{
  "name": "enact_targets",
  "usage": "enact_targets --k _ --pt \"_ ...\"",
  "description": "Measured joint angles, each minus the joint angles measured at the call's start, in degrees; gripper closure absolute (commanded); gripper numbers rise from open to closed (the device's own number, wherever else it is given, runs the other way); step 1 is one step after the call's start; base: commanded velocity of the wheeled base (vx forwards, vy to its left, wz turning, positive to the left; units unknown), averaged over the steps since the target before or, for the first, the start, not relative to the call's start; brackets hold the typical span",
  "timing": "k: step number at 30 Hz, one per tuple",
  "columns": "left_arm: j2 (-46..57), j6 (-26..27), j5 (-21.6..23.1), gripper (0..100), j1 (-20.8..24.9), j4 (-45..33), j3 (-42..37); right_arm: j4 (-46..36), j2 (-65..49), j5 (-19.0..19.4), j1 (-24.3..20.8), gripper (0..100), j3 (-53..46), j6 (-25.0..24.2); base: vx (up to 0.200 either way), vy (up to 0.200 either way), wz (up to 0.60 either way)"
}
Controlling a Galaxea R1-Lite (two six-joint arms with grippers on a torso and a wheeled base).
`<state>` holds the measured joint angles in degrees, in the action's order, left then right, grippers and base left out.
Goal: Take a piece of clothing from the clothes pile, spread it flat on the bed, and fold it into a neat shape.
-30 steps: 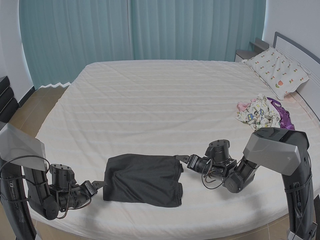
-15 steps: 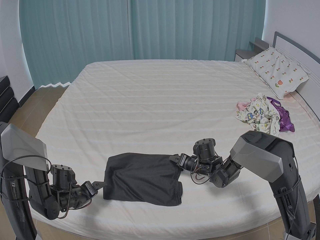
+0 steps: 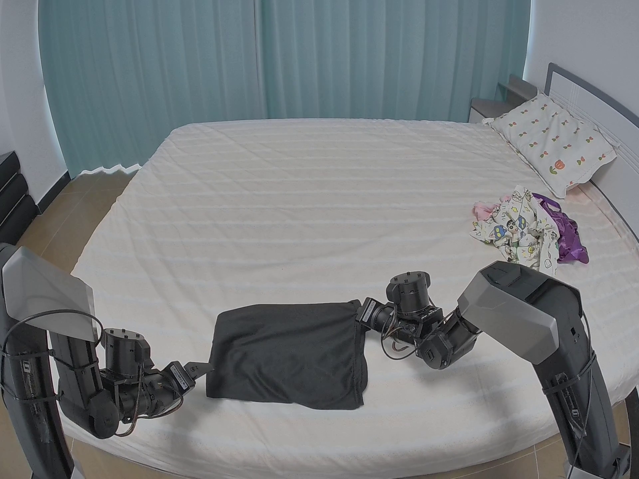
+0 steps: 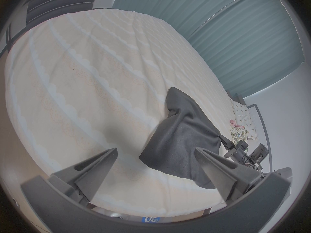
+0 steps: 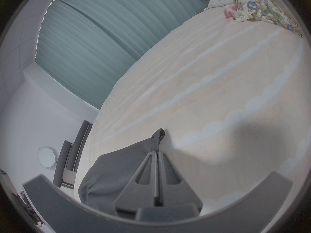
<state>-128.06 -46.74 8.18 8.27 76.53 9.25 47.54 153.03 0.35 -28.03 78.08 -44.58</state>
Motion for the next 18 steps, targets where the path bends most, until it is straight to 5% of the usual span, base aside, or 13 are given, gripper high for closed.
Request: enact_targets --k 13,14,18 --pt "-0.1 0.0 0.0 0 0.0 0.0 0.0 -0.1 0.4 -1.9 1.1 100 1.8 0.0 0.000 0.000 0.00" --pt "-0.1 0.0 0.0 0 0.0 0.0 0.0 -0.2 0.4 -1.9 1.2 0 1.8 0.1 0.000 0.000 0.00" --pt "-0.2 -0.1 0.0 0 0.0 0.0 0.1 -0.1 0.4 -1.9 1.4 0 1.8 0.3 0.000 0.000 0.00"
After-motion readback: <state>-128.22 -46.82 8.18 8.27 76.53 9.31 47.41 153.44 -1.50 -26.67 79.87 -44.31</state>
